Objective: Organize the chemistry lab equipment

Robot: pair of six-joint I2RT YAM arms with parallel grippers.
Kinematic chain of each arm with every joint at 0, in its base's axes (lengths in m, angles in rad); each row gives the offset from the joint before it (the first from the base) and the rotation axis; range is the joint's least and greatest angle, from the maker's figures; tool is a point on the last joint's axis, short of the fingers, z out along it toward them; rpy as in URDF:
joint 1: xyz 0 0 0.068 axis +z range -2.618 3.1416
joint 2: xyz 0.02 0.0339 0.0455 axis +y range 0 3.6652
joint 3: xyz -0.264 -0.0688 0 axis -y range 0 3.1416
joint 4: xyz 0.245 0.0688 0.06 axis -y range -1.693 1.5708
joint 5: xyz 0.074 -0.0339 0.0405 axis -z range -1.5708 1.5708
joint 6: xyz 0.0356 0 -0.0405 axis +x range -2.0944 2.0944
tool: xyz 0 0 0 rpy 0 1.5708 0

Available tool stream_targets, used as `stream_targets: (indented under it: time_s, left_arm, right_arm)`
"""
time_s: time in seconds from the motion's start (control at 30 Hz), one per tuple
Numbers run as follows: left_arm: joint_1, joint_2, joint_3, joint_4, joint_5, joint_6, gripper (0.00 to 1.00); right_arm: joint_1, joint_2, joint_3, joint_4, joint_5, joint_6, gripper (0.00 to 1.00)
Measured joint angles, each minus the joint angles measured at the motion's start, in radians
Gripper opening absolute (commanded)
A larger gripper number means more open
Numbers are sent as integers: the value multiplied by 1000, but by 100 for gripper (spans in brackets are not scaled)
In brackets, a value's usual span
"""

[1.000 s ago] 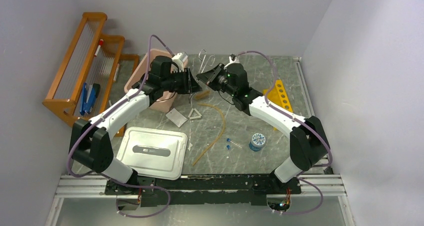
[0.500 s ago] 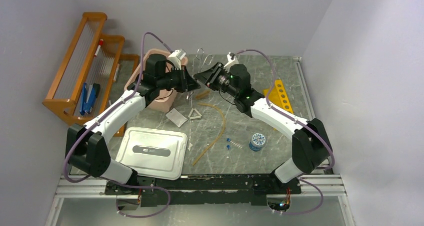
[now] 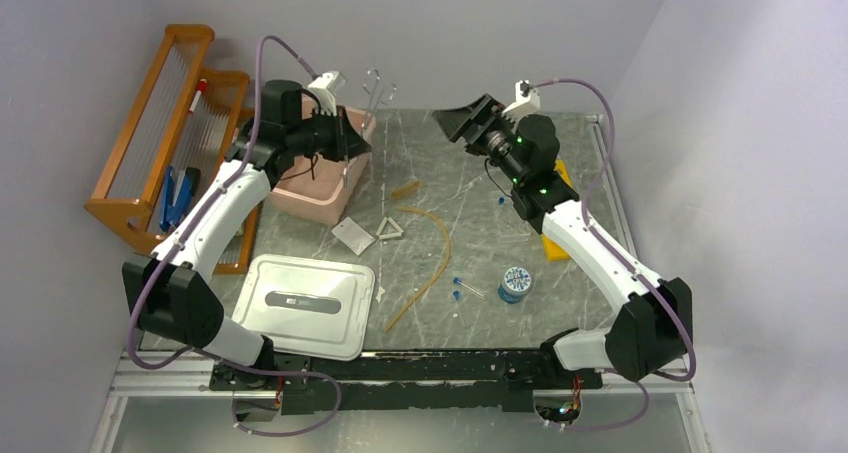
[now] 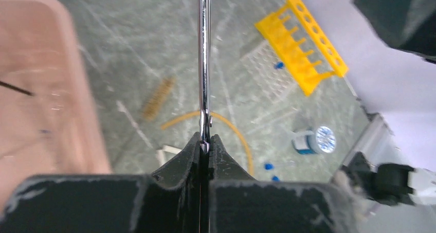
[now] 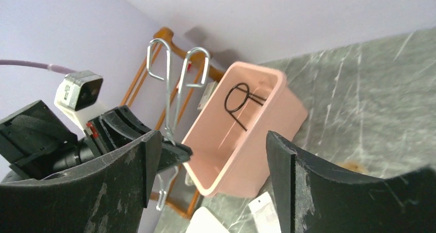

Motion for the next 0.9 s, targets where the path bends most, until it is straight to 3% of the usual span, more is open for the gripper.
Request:
stream_targets:
  time_s: [0.17, 0.43, 0.9]
  left_arm:
    - [66, 54, 109, -101, -90, 130, 5]
    - [164, 200, 125, -236, -193, 278, 5]
    - [159, 372, 132, -241, -234, 359, 5]
  right_arm:
    - [-21, -24, 0, -13, 26, -39, 77]
    - [-19, -4, 0, -107, 24, -49, 75]
    - [-20, 26, 9, -166, 21, -53, 75]
